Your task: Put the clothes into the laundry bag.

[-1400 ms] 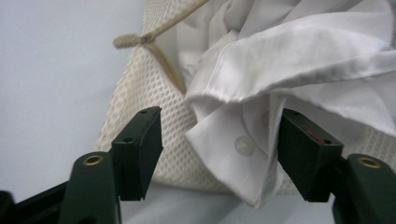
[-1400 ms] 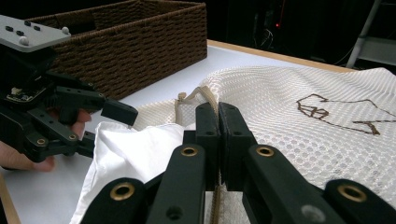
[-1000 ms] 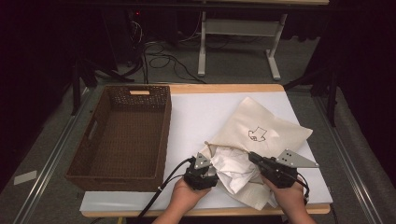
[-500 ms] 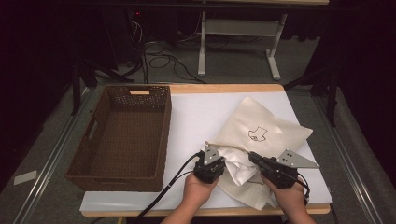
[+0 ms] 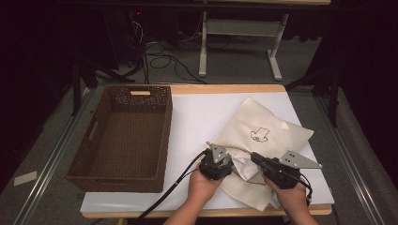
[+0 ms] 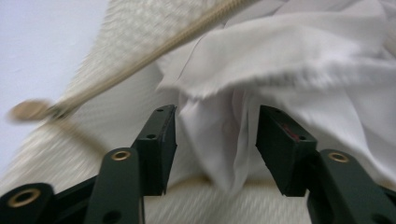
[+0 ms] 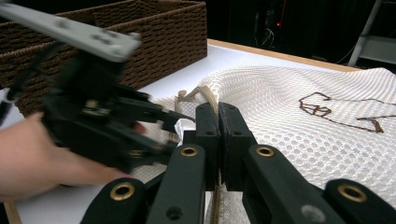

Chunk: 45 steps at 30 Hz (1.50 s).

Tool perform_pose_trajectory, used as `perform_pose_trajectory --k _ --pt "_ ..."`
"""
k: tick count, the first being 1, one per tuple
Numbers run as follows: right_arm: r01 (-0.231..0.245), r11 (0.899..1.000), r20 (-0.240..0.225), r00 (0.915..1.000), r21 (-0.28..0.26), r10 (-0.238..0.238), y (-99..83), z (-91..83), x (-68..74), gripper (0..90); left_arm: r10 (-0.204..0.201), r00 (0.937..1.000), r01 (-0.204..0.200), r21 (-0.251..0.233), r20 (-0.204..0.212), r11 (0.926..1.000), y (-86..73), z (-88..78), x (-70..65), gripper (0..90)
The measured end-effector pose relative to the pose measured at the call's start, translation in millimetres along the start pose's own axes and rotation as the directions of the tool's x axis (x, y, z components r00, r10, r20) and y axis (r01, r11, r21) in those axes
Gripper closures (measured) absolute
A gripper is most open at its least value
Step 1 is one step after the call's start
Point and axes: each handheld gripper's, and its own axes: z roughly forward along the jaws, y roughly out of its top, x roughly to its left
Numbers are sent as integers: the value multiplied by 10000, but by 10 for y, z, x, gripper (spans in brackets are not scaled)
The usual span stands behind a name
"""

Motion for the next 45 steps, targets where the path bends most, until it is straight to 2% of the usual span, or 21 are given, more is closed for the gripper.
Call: perform_pose_trajectory --k 3,5,8,11,14,16,17,21,22,24,28,30,31,33,36,38,40,42,43,45 --pt "-29 10000 8 10000 -20 29 3 -2 -1 892 176 9998 -176 69 48 9998 -85 -169 42 455" --pt "-39 10000 35 10000 -8 39 3 3 3 892 148 9995 -143 -185 267 9997 -97 -278 53 457" --pt "35 10000 -20 10000 4 -35 0 16 4 892 63 9968 5 -842 801 9964 -26 -369 6 424" --pt "11 10000 58 10000 35 -11 1 7 13 892 69 9918 122 -1480 1275 9889 87 -377 -113 307" --pt "-33 10000 66 10000 -10 33 1 -8 2 892 330 9892 -127 -1411 1425 9899 165 -272 -245 279" --pt "-59 10000 77 10000 -18 59 0 -9 -2 892 239 9883 -66 -1145 1504 9934 200 -153 -276 321" --pt "-45 10000 59 10000 -21 45 1 -8 -1 892 164 9878 -2 -1044 1549 9945 207 -100 -278 372" --pt "-91 9999 51 9999 -67 91 1 -21 -8 892 -99 9899 163 -446 1411 9989 188 87 -249 727" --pt "-117 9999 84 9999 -77 118 1 -24 -11 892 -98 9916 137 -293 1293 9995 174 132 -240 767" --pt "-101 9999 32 9999 -106 102 3 -27 -18 892 -23 9938 31 -66 1116 10000 156 209 -223 822" --pt "-74 9999 40 10000 -111 74 6 -27 -21 892 28 9954 -5 -239 960 9997 213 342 -253 826" --pt "-49 9999 32 10000 -113 50 5 -25 -27 892 28 9951 5 -338 993 9994 245 395 -281 805" --pt "-69 9999 47 10000 -109 69 2 -24 -31 892 -80 9947 121 -403 1026 9991 245 407 -289 768" --pt "-81 9999 20 10000 -86 81 -4 -24 -45 892 46 9936 5 -450 1133 9990 221 375 -302 670" --pt "-124 9999 12 9999 -64 124 -14 -19 -54 892 481 9954 -438 -537 826 9976 136 227 -318 509" --pt "-136 9999 -3 9999 -41 135 -16 -16 -48 892 538 9970 -508 -545 554 9972 77 117 -302 423" --pt "-114 9999 44 9999 -1 114 -14 -13 -34 892 379 9984 -367 -271 428 9990 29 57 -258 346" --pt "-63 10000 46 10000 -3 63 -9 -8 -31 892 231 9993 -237 200 299 9995 -9 66 -215 306" --pt "-58 10000 32 10000 -22 58 -7 -5 -28 892 93 9994 -110 497 344 9987 -23 97 -186 291" --pt "-71 10000 47 10000 -16 71 -4 -7 -21 892 -130 9987 95 715 486 9974 -32 132 -158 280"
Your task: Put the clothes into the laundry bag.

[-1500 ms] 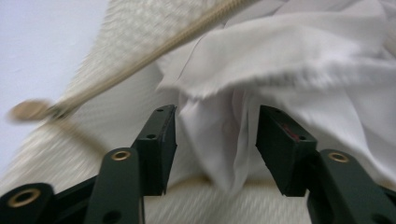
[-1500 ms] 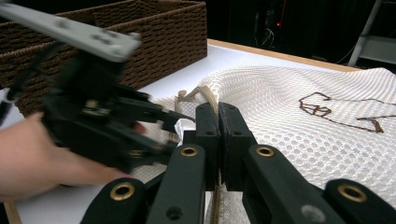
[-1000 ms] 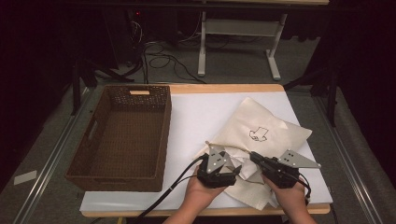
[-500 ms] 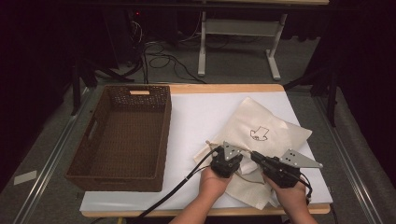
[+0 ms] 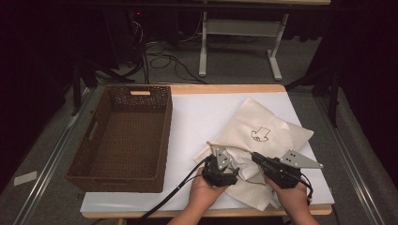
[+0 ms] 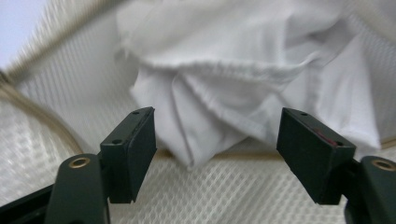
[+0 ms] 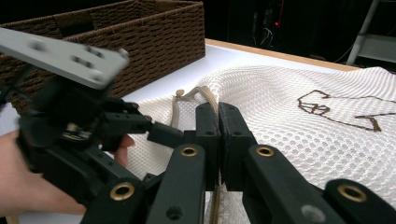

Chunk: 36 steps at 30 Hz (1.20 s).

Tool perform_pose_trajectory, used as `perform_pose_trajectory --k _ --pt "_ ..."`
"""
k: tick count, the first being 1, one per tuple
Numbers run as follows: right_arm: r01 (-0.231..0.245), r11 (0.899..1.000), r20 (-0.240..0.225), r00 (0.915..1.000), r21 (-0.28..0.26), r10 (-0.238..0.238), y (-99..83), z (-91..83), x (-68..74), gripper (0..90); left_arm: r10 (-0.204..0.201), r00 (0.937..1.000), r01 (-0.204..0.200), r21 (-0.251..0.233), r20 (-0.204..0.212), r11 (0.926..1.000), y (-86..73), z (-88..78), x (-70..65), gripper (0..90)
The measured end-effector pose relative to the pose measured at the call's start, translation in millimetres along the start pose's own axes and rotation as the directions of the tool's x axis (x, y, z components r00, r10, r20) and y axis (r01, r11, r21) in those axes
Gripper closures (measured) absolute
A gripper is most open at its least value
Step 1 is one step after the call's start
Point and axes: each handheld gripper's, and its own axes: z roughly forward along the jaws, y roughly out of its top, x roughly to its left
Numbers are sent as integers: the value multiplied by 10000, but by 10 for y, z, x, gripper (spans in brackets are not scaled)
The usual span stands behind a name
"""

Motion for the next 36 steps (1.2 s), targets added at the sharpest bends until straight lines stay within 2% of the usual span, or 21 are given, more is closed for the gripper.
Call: perform_pose_trajectory --k 1,3,5,6,10,12,14,15,18,22,26,29,31,33,34,36 --pt "27 10000 -7 10000 -7 -27 0 -1 0 892 -58 10000 58 128 -24 9999 3 17 6 306" --pt "31 10000 -41 10000 -22 -31 -4 -6 -6 892 -372 9991 366 284 213 9989 21 53 29 344" --pt "42 10000 9 10000 -20 -42 -7 -8 -9 892 -563 9976 550 322 396 9980 37 90 47 463" --pt "27 10000 5 10000 13 -27 -8 -10 -7 892 -633 9971 618 363 415 9974 52 114 43 488" --pt "18 10000 -14 10000 -58 -18 -4 -15 -16 892 -193 9997 188 292 176 9994 141 230 -48 705" --pt "14 10000 4 10000 -55 -14 -3 -17 -21 892 -124 9999 124 -41 82 9999 211 275 -80 820" --pt "30 10000 18 10000 -61 -30 -6 -15 -32 892 -150 9999 152 -391 73 9991 263 309 -114 859" --pt "-14 10000 37 10000 -44 14 -8 -16 -39 892 -133 9998 139 -472 147 9988 270 317 -129 847" --pt "-44 10000 12 10000 -65 44 -18 -19 -59 892 93 9998 -83 -664 152 9978 221 279 -151 693" --pt "-43 10000 7 10000 -30 43 -19 -18 -57 892 162 9999 -157 -821 59 9965 128 108 -103 539" --pt "-31 10000 79 10000 6 31 -15 -18 -30 892 531 9986 -533 -718 -48 9960 34 -131 -57 497" --pt "-18 10000 99 9999 0 18 -13 -19 -24 892 481 9988 -473 -939 64 9945 3 -298 -34 500" --pt "-4 10000 127 9999 9 4 -12 -23 -23 892 479 9987 -451 -1316 177 9903 -1 -382 -58 494" --pt "-39 10000 109 9999 7 39 -13 -19 -22 892 667 9976 -632 -1688 155 9836 14 -422 -117 439" --pt "-9 10000 107 9999 2 9 -13 -15 -24 892 730 9971 -674 -1912 223 9792 32 -425 -155 403" --pt "30 10000 116 9999 31 -30 -13 -11 -18 892 803 9959 -700 -2058 422 9761 78 -390 -205 371"
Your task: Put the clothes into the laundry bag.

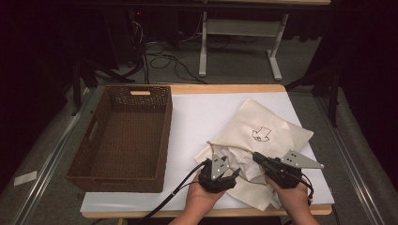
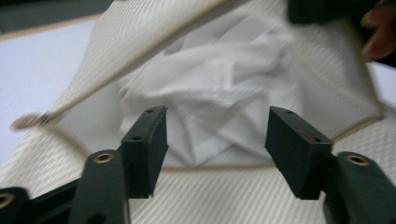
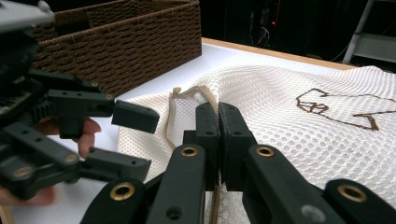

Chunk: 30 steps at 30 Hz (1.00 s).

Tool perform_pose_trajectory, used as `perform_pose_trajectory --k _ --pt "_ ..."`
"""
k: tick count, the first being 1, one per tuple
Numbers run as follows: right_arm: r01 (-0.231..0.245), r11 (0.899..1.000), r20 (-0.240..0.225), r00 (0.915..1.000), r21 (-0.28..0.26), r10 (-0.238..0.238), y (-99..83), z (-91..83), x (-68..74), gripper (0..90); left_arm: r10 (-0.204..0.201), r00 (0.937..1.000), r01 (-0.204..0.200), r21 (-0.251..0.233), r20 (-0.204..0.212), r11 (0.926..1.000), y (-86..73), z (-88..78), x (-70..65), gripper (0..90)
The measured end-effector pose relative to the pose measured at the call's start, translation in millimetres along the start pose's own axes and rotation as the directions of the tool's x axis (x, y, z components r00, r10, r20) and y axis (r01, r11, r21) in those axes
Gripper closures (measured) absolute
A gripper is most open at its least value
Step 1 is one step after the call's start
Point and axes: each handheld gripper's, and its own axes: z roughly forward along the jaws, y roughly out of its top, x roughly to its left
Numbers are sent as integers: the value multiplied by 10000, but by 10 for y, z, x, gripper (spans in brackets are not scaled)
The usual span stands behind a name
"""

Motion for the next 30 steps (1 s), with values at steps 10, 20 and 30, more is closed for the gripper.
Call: perform_pose_trajectory --k 10,20,30 --pt "-27 10000 -40 10000 -61 26 -6 -6 -31 892 -609 9981 616 1032 -99 9927 24 597 106 865" --pt "-76 10000 -92 9999 -34 75 -8 -4 -31 892 -155 9938 289 1217 -1098 9921 -96 413 106 463" --pt "-43 10000 -49 10000 73 43 -12 11 -13 892 -1353 9908 1332 2593 -99 9566 -143 496 237 648"
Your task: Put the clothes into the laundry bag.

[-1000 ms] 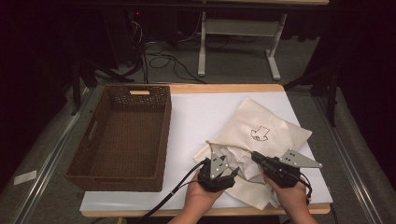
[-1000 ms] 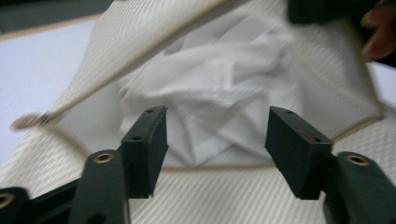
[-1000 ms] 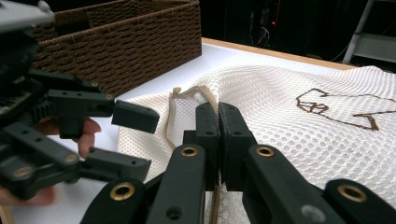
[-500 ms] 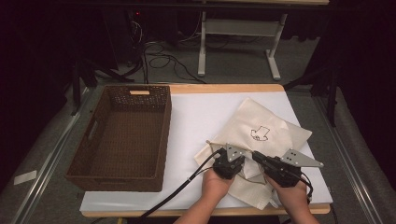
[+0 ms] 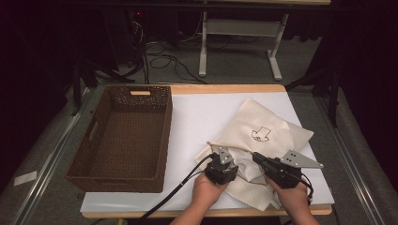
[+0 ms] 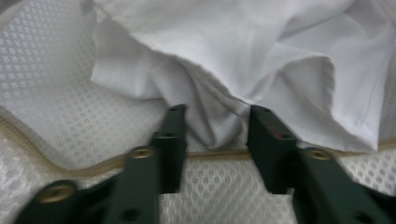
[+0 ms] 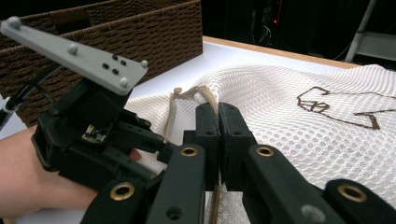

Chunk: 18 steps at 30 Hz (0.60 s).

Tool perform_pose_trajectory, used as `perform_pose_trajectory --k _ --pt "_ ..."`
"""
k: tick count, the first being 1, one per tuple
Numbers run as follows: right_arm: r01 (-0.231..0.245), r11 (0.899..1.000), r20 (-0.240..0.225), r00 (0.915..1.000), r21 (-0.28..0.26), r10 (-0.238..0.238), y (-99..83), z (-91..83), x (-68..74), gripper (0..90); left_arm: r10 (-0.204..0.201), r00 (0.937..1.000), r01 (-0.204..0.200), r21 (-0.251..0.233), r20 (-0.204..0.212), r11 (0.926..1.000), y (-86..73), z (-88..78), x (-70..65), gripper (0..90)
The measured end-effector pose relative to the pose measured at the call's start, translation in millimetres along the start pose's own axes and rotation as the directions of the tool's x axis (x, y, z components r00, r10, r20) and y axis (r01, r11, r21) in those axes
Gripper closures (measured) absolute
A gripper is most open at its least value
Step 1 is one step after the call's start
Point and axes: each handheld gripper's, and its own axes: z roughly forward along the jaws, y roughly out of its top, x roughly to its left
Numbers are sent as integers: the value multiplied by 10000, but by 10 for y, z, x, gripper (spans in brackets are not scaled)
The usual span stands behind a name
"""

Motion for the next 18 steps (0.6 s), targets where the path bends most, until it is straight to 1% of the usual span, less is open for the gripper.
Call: perform_pose_trajectory --k 1,2,4,6,7,9,10,11,12,13,15,17,18 --pt "17 10000 -15 10000 -3 -17 -1 2 -3 892 -36 10000 36 -7 52 10000 11 14 3 673" --pt "37 10000 -21 10000 -9 -37 -2 4 -5 892 -21 10000 21 -9 21 10000 17 25 -3 727" --pt "31 10000 -18 10000 -3 -31 -2 3 -4 892 61 10000 -61 -56 -33 10000 42 52 -23 765" --pt "46 10000 -7 10000 -15 -46 0 1 -7 892 169 9998 -169 -106 -72 9998 74 90 -56 784" --pt "18 10000 0 10000 -9 -18 0 0 -7 893 325 9993 -327 -136 -161 9994 96 108 -77 815" --pt "58 10000 13 10000 -41 -58 1 -1 -15 893 417 9991 -416 -287 33 9987 137 143 -137 866" --pt "40 10000 13 10000 -39 -40 0 -2 -17 893 487 9988 -484 -370 60 9981 146 144 -167 869" --pt "38 10000 16 10000 -47 -38 0 -2 -21 893 542 9985 -539 -502 43 9973 143 137 -190 856" --pt "44 10000 7 10000 -53 -44 -1 -3 -24 893 554 9985 -552 -568 22 9969 134 126 -199 815" --pt "21 10000 3 10000 -37 -21 -3 -6 -23 893 595 9982 -595 -552 -27 9967 119 107 -194 781" --pt "-11 10000 -50 10000 -16 11 -9 -5 -21 893 653 9978 -656 -678 -78 9955 78 39 -169 739" --pt "28 10000 -36 10000 10 -28 -9 -5 -11 892 933 9949 -962 -814 -388 9920 30 -63 -147 699" --pt "63 10000 -30 10000 14 -63 -9 -6 -7 892 1006 9940 -1039 -841 -423 9910 5 -123 -129 663"
